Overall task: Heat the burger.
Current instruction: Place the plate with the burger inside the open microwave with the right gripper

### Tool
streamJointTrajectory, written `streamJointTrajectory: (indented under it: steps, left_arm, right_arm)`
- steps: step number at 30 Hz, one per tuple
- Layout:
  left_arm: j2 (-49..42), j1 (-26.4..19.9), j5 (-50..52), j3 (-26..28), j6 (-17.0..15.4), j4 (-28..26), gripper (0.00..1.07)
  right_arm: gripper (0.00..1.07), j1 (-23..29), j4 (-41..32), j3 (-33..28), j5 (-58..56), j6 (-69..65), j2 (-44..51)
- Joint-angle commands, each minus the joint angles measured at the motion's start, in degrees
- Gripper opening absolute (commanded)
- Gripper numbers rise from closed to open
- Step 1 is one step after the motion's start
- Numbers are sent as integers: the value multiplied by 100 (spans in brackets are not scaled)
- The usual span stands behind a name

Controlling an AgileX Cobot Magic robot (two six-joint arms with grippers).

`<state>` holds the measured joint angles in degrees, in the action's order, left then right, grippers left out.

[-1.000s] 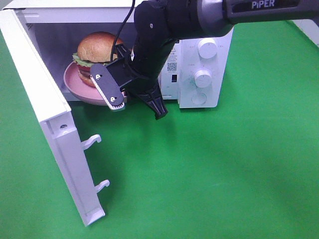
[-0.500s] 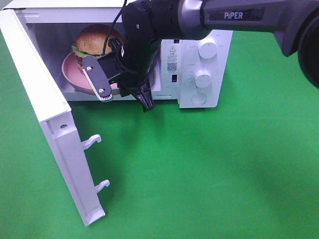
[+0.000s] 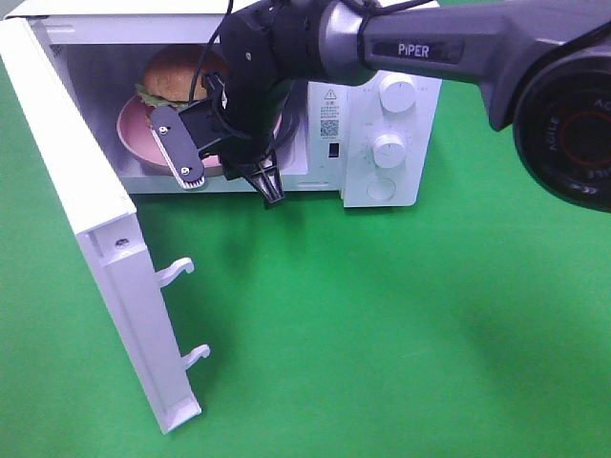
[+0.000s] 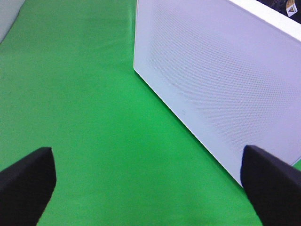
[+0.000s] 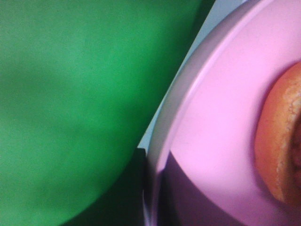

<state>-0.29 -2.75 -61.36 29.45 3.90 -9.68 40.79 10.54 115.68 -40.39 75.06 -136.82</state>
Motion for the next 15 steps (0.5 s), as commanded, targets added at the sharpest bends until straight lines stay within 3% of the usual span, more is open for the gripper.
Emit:
streamJointTrajectory:
  steps: [1,15]
  left_arm:
    - [-92,0,23,0,-11,-6,100]
    - [-92,0,23,0,-11,-6,100]
  right_arm:
    - [0,17,115,264,264,-23,-92]
    - [1,0,556,487,493,-315,-269]
